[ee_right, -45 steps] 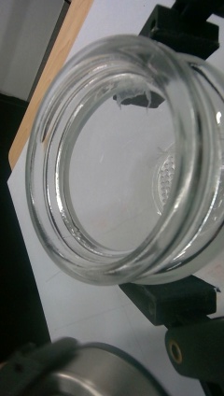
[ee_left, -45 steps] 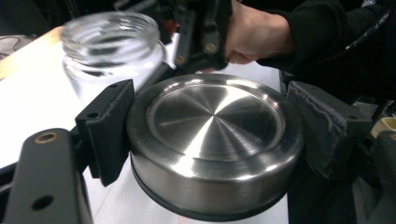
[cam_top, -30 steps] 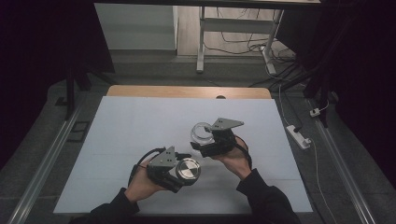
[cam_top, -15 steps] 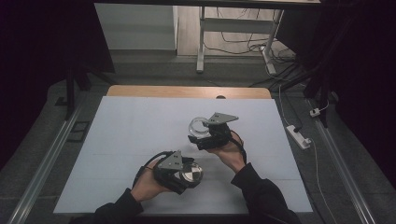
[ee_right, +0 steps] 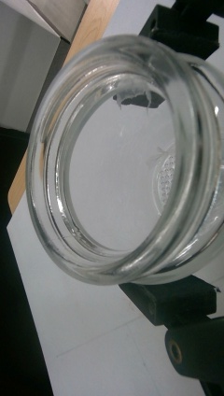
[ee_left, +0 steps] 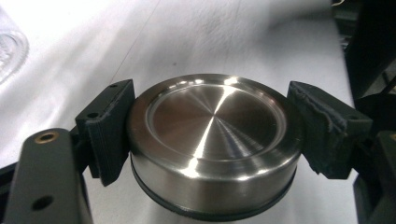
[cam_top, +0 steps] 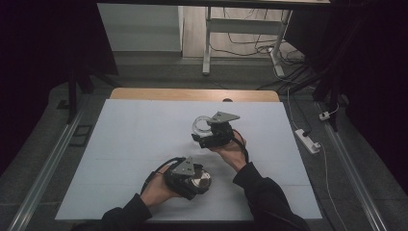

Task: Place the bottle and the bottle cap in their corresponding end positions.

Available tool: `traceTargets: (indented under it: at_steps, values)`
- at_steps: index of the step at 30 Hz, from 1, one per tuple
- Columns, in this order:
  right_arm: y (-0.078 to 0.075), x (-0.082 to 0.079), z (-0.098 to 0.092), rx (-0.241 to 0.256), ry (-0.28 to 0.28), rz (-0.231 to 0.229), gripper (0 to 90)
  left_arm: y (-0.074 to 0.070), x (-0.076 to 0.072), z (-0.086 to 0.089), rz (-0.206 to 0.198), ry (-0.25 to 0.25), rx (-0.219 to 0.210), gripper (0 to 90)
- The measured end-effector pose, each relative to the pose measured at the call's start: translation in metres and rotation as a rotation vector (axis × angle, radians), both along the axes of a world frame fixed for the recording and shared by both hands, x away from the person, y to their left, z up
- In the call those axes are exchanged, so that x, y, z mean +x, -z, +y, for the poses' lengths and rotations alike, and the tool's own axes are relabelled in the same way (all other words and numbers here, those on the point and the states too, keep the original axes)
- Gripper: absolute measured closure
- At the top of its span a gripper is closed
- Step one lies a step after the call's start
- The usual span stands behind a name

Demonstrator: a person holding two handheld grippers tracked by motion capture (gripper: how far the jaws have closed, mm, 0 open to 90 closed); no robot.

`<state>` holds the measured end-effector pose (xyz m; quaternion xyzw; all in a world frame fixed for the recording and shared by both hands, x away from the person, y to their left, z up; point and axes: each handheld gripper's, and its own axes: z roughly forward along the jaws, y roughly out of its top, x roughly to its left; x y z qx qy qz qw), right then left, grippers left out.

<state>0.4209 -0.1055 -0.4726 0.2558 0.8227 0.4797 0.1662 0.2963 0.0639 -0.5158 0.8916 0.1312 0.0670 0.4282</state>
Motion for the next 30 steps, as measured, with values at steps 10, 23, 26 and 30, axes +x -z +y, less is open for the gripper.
traceTargets:
  at_steps: [10,23,26,30]
  values:
    - [0.008,0.011,0.009,-0.005,0.011,-0.007,14.4,0.006,0.010,-0.002,-0.005,-0.073,0.032,20.0]
    - [0.020,0.028,0.017,-0.012,0.035,-0.009,14.4,0.013,0.018,-0.004,0.012,-0.118,0.087,20.0]
    - [0.023,0.030,0.019,-0.016,0.040,-0.007,14.4,0.014,0.018,-0.004,0.015,-0.122,0.097,19.9]
    - [0.028,0.032,0.019,-0.024,0.039,0.004,14.4,0.014,0.019,-0.003,0.021,-0.125,0.105,19.9]
